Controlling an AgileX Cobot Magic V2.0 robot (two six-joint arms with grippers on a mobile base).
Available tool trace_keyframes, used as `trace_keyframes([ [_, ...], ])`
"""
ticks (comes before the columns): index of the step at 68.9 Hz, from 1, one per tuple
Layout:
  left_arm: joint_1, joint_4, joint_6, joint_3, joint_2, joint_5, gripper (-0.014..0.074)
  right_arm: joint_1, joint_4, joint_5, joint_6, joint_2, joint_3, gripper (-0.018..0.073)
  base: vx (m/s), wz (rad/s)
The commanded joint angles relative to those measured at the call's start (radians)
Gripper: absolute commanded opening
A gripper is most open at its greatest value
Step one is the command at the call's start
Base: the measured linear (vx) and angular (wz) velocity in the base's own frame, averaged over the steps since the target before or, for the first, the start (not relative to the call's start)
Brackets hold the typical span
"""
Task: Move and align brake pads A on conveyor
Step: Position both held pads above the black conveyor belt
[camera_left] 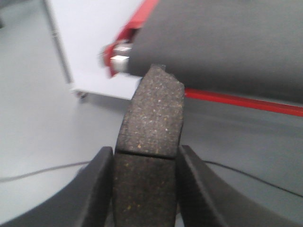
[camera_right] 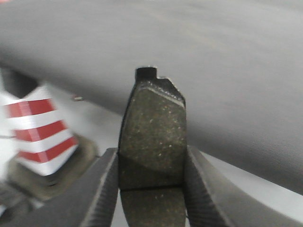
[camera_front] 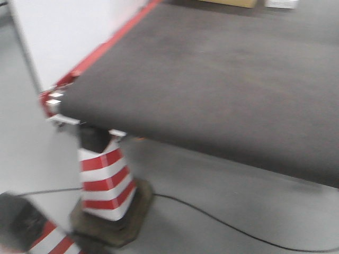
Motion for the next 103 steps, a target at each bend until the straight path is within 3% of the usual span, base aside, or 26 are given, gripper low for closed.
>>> trace_keyframes([
  [1,-0.002,-0.004,-0.007,-0.032,0.004,-0.092,0.0146,-0.005,0.002,-0.094,-0.011,0.006,-0.031,0.0014,0.19,-0.71],
  [39,-0.002,-0.004,-0.007,-0.032,0.004,-0.092,0.0146,-0.006,0.002,-0.094,-0.011,0.006,-0.031,0.0014,0.18,-0.54],
  [103,-0.002,-0.004,-0.007,-0.032,0.004,-0.092,0.0146,-0.006,0.002,-0.094,-0.011,0.006,-0.031,0.0014,0.23,-0.11],
])
